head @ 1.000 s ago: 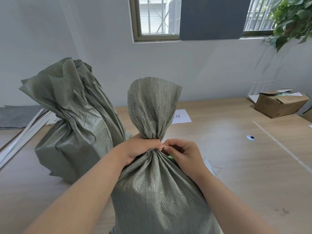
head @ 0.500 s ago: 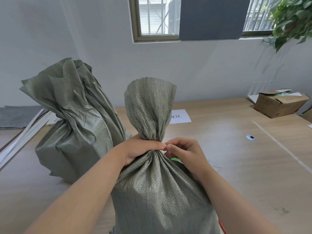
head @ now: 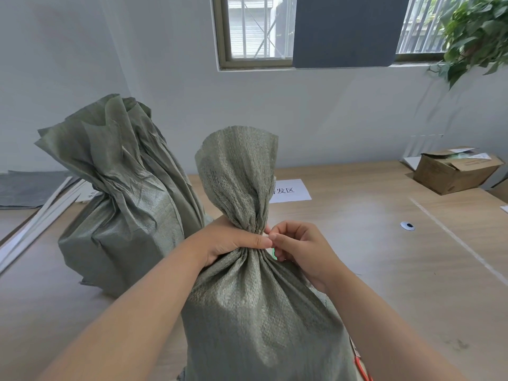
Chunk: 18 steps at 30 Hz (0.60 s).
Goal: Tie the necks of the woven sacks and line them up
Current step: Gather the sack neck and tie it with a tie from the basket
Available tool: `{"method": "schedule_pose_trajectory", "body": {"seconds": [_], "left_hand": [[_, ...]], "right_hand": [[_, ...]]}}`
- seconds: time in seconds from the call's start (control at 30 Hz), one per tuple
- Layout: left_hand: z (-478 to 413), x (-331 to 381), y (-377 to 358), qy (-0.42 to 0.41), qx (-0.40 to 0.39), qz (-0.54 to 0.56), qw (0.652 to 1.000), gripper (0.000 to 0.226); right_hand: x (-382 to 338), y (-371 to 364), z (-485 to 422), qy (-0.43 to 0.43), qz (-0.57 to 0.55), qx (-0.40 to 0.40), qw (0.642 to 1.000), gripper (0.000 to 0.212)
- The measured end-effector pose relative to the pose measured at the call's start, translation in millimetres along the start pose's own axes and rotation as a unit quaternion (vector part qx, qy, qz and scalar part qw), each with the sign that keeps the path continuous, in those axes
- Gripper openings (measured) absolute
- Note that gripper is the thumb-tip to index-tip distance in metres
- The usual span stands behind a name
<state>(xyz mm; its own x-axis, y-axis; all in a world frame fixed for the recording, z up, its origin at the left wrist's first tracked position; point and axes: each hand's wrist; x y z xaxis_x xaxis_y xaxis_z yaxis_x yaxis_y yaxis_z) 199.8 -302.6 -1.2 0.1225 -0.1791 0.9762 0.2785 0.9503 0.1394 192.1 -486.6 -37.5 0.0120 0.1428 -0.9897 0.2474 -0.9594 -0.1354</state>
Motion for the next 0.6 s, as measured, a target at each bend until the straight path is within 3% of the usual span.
{"method": "schedule_pose_trajectory", "body": {"seconds": [0.6], "left_hand": [[-13.2, -1.4, 9.3, 0.065, -0.063, -0.001, 0.996, 0.012]], "right_hand": [[-4.7, 1.6, 5.7, -0.013, 0.164, 0.073, 0.984, 0.015]]}}
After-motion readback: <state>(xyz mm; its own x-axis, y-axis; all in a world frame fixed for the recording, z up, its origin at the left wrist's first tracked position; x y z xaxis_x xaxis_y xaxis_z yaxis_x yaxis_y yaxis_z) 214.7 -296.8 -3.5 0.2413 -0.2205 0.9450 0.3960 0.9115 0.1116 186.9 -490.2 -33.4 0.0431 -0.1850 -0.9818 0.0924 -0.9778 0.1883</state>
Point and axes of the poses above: each hand's wrist, its own z-axis away from the middle knuckle, its own y-axis out of the back of the hand, x = y × z, and after that the axes turned 4 degrees about x, right-handed
